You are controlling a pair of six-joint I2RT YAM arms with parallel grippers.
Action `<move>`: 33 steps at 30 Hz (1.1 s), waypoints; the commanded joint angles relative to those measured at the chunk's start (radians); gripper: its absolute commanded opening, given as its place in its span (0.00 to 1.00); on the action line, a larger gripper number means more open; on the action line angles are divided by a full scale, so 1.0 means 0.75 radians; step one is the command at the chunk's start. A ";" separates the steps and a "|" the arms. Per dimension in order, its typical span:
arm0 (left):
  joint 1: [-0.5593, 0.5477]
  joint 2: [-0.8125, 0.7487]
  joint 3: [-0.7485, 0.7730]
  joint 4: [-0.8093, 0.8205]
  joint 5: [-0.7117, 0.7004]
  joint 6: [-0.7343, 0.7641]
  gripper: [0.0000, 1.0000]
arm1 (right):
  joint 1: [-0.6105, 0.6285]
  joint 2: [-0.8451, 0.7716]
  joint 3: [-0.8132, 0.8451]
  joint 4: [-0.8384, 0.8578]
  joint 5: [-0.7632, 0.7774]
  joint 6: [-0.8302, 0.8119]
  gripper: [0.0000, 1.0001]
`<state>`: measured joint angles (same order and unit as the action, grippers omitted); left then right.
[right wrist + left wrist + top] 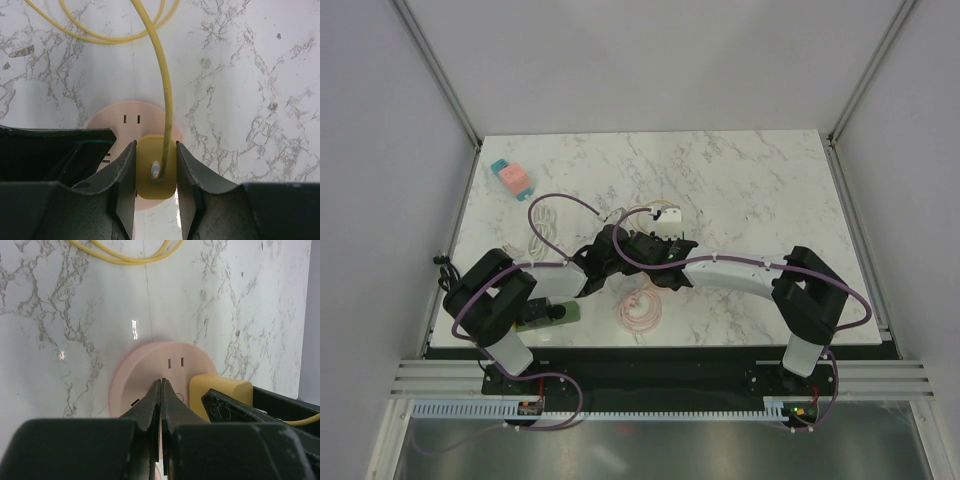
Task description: Pull the plug off the socket
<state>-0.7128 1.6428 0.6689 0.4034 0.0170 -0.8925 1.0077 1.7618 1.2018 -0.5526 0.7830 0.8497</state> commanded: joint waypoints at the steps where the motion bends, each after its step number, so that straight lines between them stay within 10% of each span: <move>1: -0.005 0.041 -0.027 -0.113 -0.031 0.051 0.02 | 0.015 -0.018 0.083 0.054 0.050 0.027 0.00; 13: -0.007 0.098 -0.094 0.248 0.333 0.153 0.02 | 0.017 0.001 0.062 0.090 0.015 0.019 0.00; 33: -0.087 0.215 0.145 -0.278 -0.051 0.069 0.02 | 0.010 -0.085 0.120 0.127 0.075 -0.033 0.00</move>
<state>-0.7280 1.7363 0.7788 0.3683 0.1444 -0.8520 0.9798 1.7679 1.2015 -0.5724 0.8036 0.8345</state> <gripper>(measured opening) 0.026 0.394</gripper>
